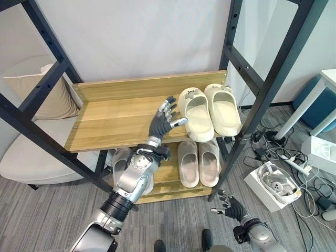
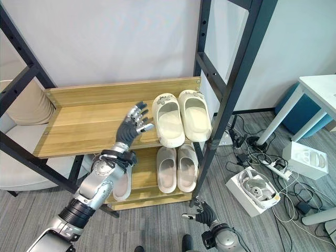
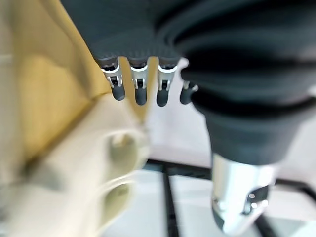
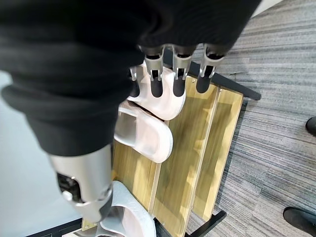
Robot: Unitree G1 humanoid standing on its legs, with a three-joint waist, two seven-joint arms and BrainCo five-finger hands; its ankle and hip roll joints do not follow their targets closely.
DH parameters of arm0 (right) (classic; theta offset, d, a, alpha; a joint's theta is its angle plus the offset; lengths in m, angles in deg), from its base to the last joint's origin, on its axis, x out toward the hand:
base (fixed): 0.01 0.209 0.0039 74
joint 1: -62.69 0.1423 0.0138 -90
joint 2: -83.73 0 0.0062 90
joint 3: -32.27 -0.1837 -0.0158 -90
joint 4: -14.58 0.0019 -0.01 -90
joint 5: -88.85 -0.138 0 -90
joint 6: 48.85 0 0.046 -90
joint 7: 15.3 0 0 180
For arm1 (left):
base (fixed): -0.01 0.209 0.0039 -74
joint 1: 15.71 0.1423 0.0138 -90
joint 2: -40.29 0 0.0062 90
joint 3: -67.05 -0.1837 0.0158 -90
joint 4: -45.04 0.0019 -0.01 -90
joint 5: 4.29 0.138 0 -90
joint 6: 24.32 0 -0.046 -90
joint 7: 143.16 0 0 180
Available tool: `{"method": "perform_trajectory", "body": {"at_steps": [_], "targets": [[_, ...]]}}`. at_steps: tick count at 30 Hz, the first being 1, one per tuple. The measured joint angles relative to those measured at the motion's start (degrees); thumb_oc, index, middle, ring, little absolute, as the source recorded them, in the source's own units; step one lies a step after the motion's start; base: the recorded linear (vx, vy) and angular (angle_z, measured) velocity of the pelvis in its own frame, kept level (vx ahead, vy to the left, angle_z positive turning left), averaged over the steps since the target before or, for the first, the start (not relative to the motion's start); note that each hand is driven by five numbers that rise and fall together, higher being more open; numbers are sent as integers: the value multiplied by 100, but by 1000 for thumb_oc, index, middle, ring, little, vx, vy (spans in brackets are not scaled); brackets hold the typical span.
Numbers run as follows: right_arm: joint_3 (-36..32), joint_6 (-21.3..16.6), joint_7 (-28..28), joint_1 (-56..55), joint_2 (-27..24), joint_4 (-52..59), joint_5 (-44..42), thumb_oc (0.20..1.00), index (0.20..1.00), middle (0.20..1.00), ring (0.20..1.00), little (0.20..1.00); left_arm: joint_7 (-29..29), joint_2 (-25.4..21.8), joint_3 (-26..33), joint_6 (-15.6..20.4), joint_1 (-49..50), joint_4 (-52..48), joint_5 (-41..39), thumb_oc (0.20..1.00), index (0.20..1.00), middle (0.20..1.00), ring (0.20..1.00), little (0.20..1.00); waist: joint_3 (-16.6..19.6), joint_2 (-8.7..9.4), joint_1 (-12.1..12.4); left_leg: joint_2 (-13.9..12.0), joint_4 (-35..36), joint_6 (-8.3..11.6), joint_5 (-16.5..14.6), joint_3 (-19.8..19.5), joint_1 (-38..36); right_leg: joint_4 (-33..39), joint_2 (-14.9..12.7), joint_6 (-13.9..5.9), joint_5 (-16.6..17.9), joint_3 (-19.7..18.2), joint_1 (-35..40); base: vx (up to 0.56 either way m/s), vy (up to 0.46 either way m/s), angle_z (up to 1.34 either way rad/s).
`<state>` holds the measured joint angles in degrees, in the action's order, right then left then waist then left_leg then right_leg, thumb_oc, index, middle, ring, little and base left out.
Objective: Arrange the slippers neatly on the shoe rack.
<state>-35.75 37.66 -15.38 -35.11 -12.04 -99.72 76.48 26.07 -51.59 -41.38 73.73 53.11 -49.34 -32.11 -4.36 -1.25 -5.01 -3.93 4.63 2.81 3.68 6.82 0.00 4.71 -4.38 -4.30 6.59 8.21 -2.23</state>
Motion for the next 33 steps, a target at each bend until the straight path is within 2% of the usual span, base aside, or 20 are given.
{"method": "perform_trajectory", "body": {"at_steps": [4, 6, 8, 11, 12, 13, 16, 19, 23, 24, 25, 28, 30, 33], "targets": [[-24, -59, -42, -67, 4, 1, -4, 1000, 1000, 1000, 1000, 1000, 620, -431, 297, 408, 360, -1252, -94, 1000, 1000, 1000, 1000, 1000, 5, 0, 94, 3, 0, 0, 0, -3, -10, 0, -5, -2, -4, 12, 16, 1, 3, 1], [-21, -92, -138, -124, 29, -3, -5, 1000, 1000, 1000, 1000, 1000, 1089, -591, 212, 453, 668, -1642, -296, 1000, 1000, 1000, 1000, 1000, 8, 0, 153, 3, 0, 0, 0, -16, -18, 1, -9, -4, -10, 38, 39, 2, 6, 8], [-22, -110, -250, -116, 68, -4, -6, 1000, 1000, 1000, 1000, 1000, 1623, -1110, -192, 371, 841, -1701, -489, 1000, 1000, 1000, 1000, 1000, 10, -2, 270, 3, 0, -1, 0, -32, -18, 1, -11, -4, -11, 74, 46, -3, 6, 5], [-17, -116, -363, -90, 62, -24, -7, 1000, 1000, 1000, 1000, 1000, 2215, -1701, -731, 217, 1214, -1646, -591, 1000, 1000, 1000, 1000, 1000, 34, -36, 299, 3, 14, -28, -17, -81, -18, 3, -12, -2, -11, 99, 70, -5, 2, 6], [-19, -119, -420, -104, 41, -40, -8, 1000, 1000, 1000, 1000, 1000, 2499, -2158, -1113, 65, 1343, -1488, -576, 1000, 1000, 1000, 1000, 1000, 55, -51, 271, -4, 19, -29, -19, -97, -24, 0, -3, 1, -14, 109, 76, -10, 0, 7], [-19, -119, -436, -94, 33, -71, -8, 1000, 1000, 1000, 1000, 1000, 2641, -2326, -1239, -18, 1453, -1406, -530, 1000, 1000, 1000, 1000, 1000, 67, -70, 292, -5, 35, -30, -19, -112, -11, 2, -3, 2, -14, 116, 73, -20, 10, 4], [-20, -142, -442, -105, 4, -207, -11, 1000, 1000, 1000, 1000, 1000, 2894, -2441, -1303, -82, 1939, -826, -334, 1000, 1000, 1000, 1000, 1000, 104, -122, 307, -5, 37, 2, -37, -124, -17, 0, -1, 3, -12, 114, 76, -5, 5, 1], [-19, -146, -458, -111, -19, -229, -14, 1000, 1000, 1000, 1000, 1000, 3038, -2414, -1301, -144, 2232, -392, -145, 1000, 1000, 1000, 1000, 1000, 111, -130, 316, -5, 37, 11, -36, -128, -6, 0, 0, 3, -11, 119, 70, 0, 0, 0], [-42, -152, -528, -132, -50, -225, -21, 1000, 1000, 1000, 1000, 1000, 3059, -2115, -1261, -101, 2777, 772, 375, 1000, 1000, 1000, 1000, 1000, 183, -130, 349, -7, 38, 9, -39, -129, 1, 0, 1, 7, -15, 121, 64, 0, 0, 0], [-65, -152, -541, -140, -54, -224, -24, 1000, 1000, 1000, 1000, 1000, 2999, -1818, -1058, -5, 2965, 1256, 543, 1000, 1000, 1000, 1000, 1000, 197, -129, 352, -5, 38, 8, -41, -123, -8, 0, -1, 6, -16, 112, 65, 0, 0, 0], [-86, -151, -517, -183, -45, -225, -56, 1000, 1000, 1000, 1000, 1000, 2656, -1143, -640, -88, 3153, 2303, 926, 1000, 1000, 1000, 1000, 1000, 236, -102, 352, -5, 38, -1, -44, -129, -10, 0, -2, 19, -29, 117, 73, 0, 0, 0], [-224, -145, -404, -224, 12, -245, -116, 1000, 1000, 1000, 1000, 1000, 2042, -379, -207, -268, 3411, 3182, 1158, 1000, 1000, 1000, 1000, 1000, 225, 5, 414, -3, 37, -31, -22, -163, 7, 8, -5, 85, -78, 137, 78, -16, -2, 8], [-352, -143, -313, -182, 87, -348, -114, 1000, 1000, 1000, 1000, 1000, 1912, -121, 63, -284, 3433, 3383, 1079, 1000, 1000, 1000, 1000, 1000, 229, 11, 414, 2, 38, -31, -23, -166, 4, 2, -10, 81, -78, 140, 83, -9, -1, 2], [-406, -125, -173, -202, 119, -530, -110, 1000, 1000, 1000, 1000, 1000, 1670, 9, 83, -327, 3320, 3481, 1037, 1000, 1000, 1000, 1000, 1000, 231, 10, 404, -3, 38, -26, -26, -171, 9, 7, -5, 82, -78, 145, 81, 0, 0, 0]]}}
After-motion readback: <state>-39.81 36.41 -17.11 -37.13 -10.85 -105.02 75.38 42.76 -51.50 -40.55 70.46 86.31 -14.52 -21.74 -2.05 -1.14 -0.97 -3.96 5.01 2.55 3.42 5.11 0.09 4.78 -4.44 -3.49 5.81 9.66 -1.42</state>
